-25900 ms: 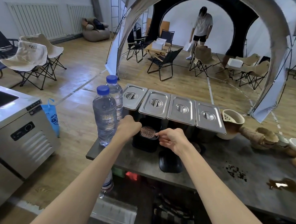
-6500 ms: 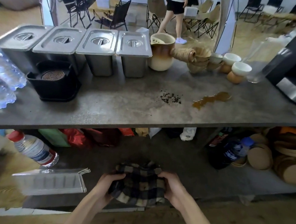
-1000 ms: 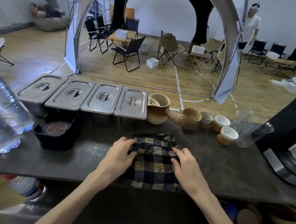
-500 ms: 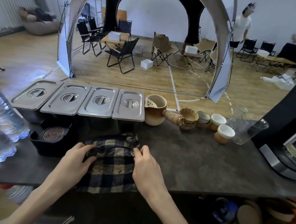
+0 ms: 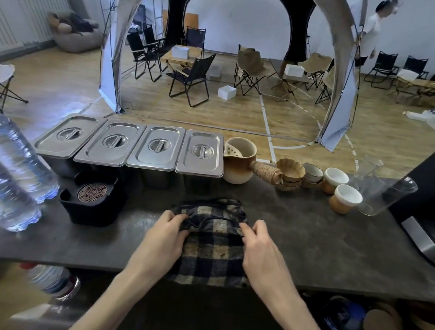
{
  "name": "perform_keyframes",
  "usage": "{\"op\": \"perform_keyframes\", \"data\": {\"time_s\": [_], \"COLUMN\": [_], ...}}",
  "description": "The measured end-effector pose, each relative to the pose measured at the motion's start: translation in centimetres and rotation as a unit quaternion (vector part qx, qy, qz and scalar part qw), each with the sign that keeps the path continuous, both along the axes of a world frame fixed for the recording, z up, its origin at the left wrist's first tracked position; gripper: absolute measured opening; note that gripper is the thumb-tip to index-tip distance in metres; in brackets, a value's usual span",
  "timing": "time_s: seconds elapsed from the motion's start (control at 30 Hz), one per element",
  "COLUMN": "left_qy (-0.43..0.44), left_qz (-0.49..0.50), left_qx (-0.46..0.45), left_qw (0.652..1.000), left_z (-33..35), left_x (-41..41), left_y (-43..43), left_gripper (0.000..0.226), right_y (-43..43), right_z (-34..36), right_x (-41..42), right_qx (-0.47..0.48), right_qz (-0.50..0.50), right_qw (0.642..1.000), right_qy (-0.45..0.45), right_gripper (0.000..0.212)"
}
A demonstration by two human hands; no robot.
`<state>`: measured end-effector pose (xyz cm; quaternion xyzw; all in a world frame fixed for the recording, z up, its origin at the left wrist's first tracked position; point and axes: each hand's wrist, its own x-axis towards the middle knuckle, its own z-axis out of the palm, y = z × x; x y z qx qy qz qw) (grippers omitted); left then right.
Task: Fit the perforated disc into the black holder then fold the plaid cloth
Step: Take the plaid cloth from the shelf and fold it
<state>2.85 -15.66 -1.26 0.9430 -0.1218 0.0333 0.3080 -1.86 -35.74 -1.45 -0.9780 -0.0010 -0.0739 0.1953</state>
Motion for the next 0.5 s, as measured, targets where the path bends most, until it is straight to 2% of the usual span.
{"op": "perform_keyframes", "data": {"time_s": [0.3,0.5], "left_qy": [0.001,0.001], "left_qz": [-0.038,-0.043], "left_qx": [-0.025,-0.027], "left_qw": [0.999,0.999], "left_z": [-0.7,-1.0], "left_x": [-1.6,-1.8], "left_y": [-8.0,-10.3], "left_gripper": [0.023,0.018], "right_y": [-7.1,-9.3], "right_z": [0.3,0.3], "right_x": [-1.9,-2.5], "right_qx": [0.001,0.006], "right_qz": [-0.091,-0.102], "right_qw": [0.996,0.995], "right_qy": [0.023,0.018], "right_gripper": [0.041,0.037]}}
